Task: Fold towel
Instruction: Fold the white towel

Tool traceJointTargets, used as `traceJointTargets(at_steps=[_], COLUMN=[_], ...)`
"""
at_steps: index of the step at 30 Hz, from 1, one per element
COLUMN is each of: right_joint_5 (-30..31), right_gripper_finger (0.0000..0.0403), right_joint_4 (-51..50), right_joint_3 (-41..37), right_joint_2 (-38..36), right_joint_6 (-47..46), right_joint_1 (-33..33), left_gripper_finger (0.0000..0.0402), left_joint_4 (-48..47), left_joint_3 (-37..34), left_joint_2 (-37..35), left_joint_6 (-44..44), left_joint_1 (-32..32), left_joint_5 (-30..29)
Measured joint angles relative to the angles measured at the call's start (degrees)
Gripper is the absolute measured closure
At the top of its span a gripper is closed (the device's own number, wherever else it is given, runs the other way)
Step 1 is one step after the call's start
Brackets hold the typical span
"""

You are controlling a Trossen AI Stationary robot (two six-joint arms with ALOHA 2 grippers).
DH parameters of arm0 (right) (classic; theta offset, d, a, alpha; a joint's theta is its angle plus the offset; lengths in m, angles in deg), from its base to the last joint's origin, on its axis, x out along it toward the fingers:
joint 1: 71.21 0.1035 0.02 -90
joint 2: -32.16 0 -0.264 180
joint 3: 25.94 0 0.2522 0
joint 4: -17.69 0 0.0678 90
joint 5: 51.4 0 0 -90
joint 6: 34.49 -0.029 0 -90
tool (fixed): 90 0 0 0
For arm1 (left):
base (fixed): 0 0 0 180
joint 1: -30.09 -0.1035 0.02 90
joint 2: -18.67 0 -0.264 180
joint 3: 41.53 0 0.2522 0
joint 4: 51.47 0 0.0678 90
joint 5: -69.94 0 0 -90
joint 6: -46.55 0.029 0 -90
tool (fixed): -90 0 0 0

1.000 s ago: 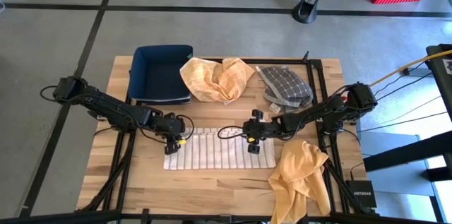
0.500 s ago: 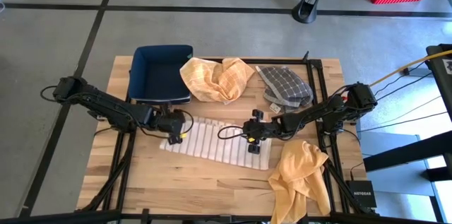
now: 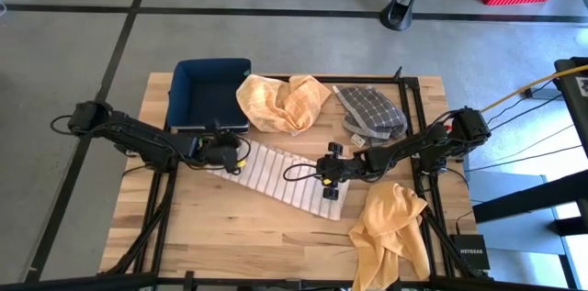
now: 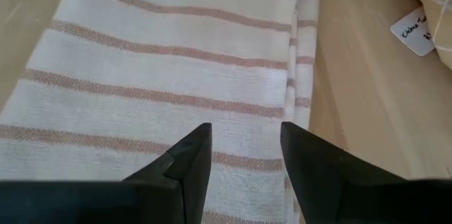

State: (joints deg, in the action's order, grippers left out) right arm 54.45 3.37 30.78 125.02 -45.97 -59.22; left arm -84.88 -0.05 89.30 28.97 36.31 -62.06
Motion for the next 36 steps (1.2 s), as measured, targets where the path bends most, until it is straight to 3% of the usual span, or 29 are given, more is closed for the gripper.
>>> traceJointTargets(at_steps=[13, 19, 23, 28, 33, 36], right_joint_5=[0.0, 0.0, 0.0, -1.5, -10.8, -11.5], right_gripper_finger=[0.0231, 0.0231, 0.0231, 0.0231, 0.0231, 0.0231], right_joint_4=[0.0, 0.0, 0.1, -4.8, -6.6, -5.8], right_joint_3=[0.0, 0.0, 0.0, 1.0, 1.5, 1.4], right_joint_2=[0.0, 0.0, 0.0, -1.9, -2.6, -0.9], right_joint_6=[0.0, 0.0, 0.0, -2.0, -8.8, -9.5], right_joint_1=[0.0, 0.0, 0.0, 0.0, 0.2, 1.0], left_gripper_finger=[0.039, 0.0323, 0.0273, 0.0249, 0.0247, 0.0247], left_joint_4=[-1.2, -1.4, -9.3, -18.9, -17.6, -16.9], left_joint_3=[-0.3, -0.1, 4.3, 9.5, 6.2, 2.9], left_joint_2=[0.1, 0.1, -0.1, -0.1, -0.1, 0.0], left_joint_6=[-0.2, -0.3, -1.7, -8.4, -13.4, -18.0], left_joint_1=[-2.1, -2.4, -2.1, 0.3, 4.5, 6.9], left_joint_5=[3.2, 5.9, 12.5, 22.2, 27.5, 27.7])
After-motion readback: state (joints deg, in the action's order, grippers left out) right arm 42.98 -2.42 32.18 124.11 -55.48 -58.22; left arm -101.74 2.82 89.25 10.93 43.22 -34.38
